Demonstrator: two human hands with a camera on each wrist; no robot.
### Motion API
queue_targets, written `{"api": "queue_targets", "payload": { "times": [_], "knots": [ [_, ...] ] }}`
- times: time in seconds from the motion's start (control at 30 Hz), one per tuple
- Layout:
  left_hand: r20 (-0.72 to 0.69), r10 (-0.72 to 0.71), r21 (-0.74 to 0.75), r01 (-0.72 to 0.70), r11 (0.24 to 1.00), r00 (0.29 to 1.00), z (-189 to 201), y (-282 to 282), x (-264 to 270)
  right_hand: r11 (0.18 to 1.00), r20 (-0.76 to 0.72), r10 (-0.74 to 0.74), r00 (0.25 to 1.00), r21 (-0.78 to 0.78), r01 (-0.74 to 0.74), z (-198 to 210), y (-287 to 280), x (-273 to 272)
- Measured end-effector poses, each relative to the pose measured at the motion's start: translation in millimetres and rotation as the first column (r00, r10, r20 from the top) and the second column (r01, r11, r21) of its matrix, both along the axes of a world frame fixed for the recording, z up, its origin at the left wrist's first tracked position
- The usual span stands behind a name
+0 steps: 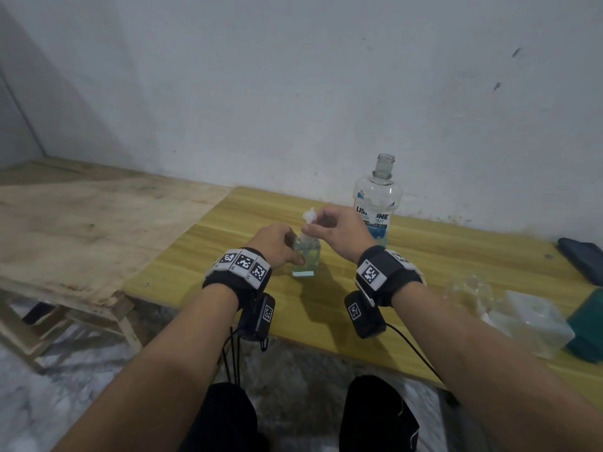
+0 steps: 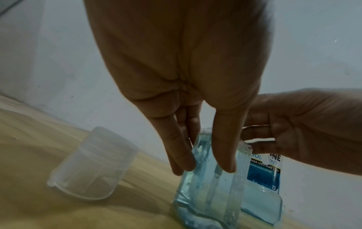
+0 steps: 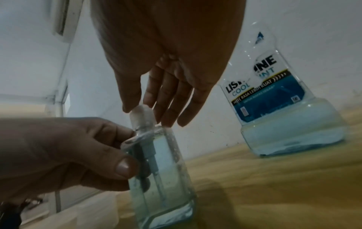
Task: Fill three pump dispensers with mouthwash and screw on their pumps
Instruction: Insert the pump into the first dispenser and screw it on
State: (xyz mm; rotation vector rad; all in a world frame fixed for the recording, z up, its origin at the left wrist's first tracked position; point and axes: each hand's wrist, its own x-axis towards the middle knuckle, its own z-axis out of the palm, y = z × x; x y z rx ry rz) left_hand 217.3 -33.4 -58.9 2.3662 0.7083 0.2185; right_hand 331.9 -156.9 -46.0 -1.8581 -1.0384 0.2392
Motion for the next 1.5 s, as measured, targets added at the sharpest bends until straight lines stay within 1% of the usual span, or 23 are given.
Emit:
{"api": "queue_targets", "payload": {
  "times": [0.1,0.23,0.3,0.47,0.63,0.7,0.77,0.8,0.9,1.0,1.1,1.13,1.23,1.37,1.5],
  "knots": [
    [0.003,0.002,-0.008,-0.002,1.000,1.000,0.3,0.2,-0.5,1.000,-0.025,0.021,0.999,0.016,-0.021,-1.2,-0.1,1.7],
    [0.012,0.004,-0.022,-0.004,1.000,1.000,0.3,-0.3,-0.9,0.991,-0.045,0.097,0.994,-0.088,-0.100,1.0,-3.7,1.3],
    [0.017,0.004,-0.027,-0.004,1.000,1.000,0.6,-0.6,-1.1,0.989,-0.038,0.096,0.995,-0.113,-0.100,-1.2,-4.7,2.4],
    [0.021,0.006,-0.055,-0.005,0.998,1.000,-0.1,-0.7,-1.4,0.995,-0.053,0.049,0.997,-0.087,-0.053,-3.4,-6.1,5.3],
    [0.023,0.006,-0.054,-0.005,0.999,1.000,0.4,-2.4,-1.6,0.982,-0.124,0.090,0.988,-0.151,-0.109,-5.4,-7.4,7.0],
    [0.025,0.013,-0.051,-0.012,0.999,1.000,0.1,-2.9,-2.1,0.986,-0.121,0.076,0.990,-0.141,-0.093,-7.8,-6.6,6.0],
    [0.029,0.022,-0.051,-0.020,0.998,0.999,-0.9,-2.5,-1.4,0.992,-0.141,0.065,0.988,-0.096,-0.079,-8.0,-6.9,5.7],
    [0.028,0.025,-0.046,-0.024,0.999,0.999,-1.2,-2.7,-1.4,0.993,-0.152,0.069,0.986,-0.084,-0.083,-7.8,-6.8,5.6],
    [0.031,0.025,-0.031,-0.024,0.999,0.999,-2.1,-3.9,-0.7,0.988,-0.141,0.092,0.986,-0.113,-0.109,-7.0,-6.4,4.7],
    [0.022,0.015,-0.020,-0.015,1.000,1.000,-2.7,-4.7,-0.1,0.990,-0.170,0.102,0.980,-0.079,-0.117,-7.1,-5.3,5.5],
    [0.001,0.008,-0.003,-0.008,1.000,1.000,-1.7,-3.8,0.7,0.976,-0.163,0.124,0.979,-0.156,-0.150,-6.1,-6.3,5.5],
    [-0.003,0.006,-0.003,-0.006,1.000,1.000,-1.3,-3.7,0.9,0.975,-0.171,0.129,0.977,-0.160,-0.157,-7.0,-6.0,5.7],
    [-0.003,0.006,-0.008,-0.006,1.000,1.000,-1.6,-4.5,0.9,0.989,-0.249,0.097,0.964,-0.086,-0.122,-7.0,-7.2,6.0],
    [0.000,0.011,0.003,-0.011,1.000,1.000,-2.2,-5.2,0.2,0.985,-0.351,0.097,0.931,-0.103,-0.142,-6.6,-9.2,5.7],
    [-0.005,0.014,0.013,-0.014,1.000,1.000,-2.4,-4.5,0.9,0.988,-0.340,0.074,0.938,-0.103,-0.115,-7.5,-5.1,4.8]
  ]
}}
